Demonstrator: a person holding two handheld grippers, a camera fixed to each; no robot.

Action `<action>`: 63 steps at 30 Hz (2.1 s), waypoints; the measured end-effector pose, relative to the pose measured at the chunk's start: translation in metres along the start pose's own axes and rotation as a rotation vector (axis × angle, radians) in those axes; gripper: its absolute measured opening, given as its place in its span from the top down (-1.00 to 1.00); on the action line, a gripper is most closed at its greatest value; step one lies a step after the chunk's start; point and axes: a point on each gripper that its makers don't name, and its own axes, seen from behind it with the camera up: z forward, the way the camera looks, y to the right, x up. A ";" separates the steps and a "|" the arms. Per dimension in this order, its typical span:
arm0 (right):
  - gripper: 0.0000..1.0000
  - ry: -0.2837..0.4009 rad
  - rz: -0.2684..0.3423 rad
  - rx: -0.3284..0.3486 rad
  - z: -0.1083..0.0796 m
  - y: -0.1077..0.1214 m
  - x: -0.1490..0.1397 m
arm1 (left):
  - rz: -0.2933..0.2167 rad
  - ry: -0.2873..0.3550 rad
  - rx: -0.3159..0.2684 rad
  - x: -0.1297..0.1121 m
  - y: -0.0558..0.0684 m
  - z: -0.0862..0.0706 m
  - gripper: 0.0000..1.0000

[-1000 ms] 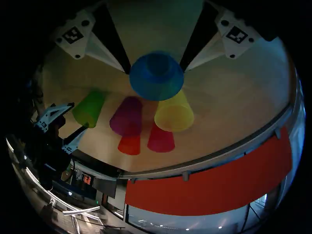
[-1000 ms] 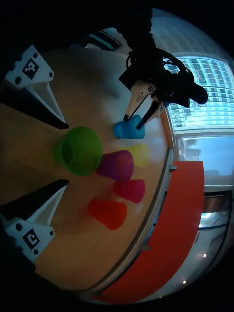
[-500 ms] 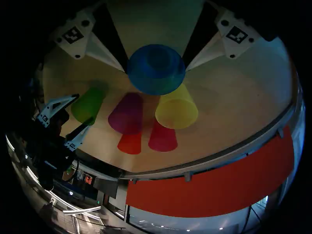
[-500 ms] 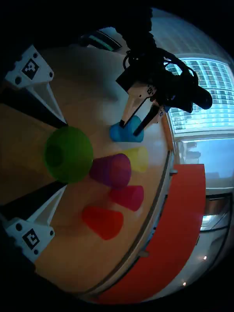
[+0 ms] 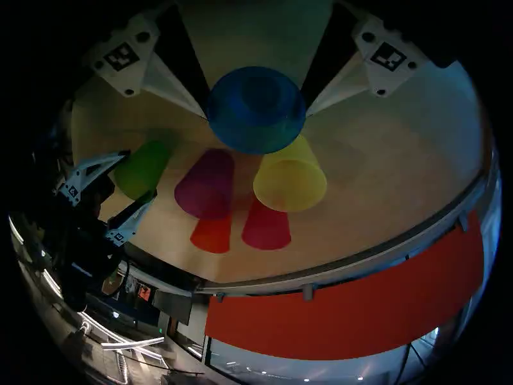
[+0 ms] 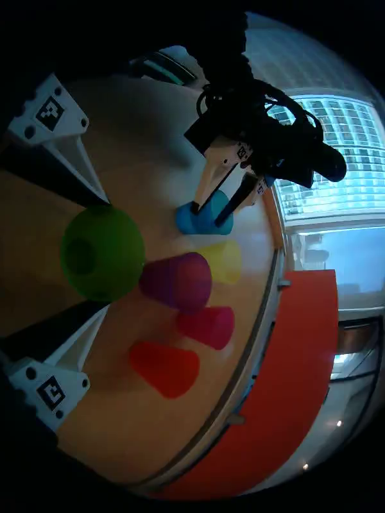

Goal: Pour water

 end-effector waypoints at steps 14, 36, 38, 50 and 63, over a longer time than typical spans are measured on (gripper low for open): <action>-0.85 -0.002 -0.016 -0.007 0.002 0.003 -0.001 | 0.001 -0.001 0.004 0.000 0.000 -0.001 -0.78; -0.84 0.103 -0.005 -0.039 -0.034 -0.003 0.040 | 0.021 0.095 0.014 0.033 0.018 -0.042 -0.78; -0.83 0.118 -0.003 -0.040 -0.039 -0.006 0.046 | 0.027 0.115 0.020 0.039 0.020 -0.050 -0.78; -0.84 0.218 -0.010 -0.065 -0.066 -0.013 0.077 | 0.038 0.232 0.038 0.070 0.034 -0.091 -0.78; -0.84 0.345 -0.018 -0.089 -0.075 -0.013 0.109 | 0.038 0.289 0.042 0.081 0.037 -0.105 -0.78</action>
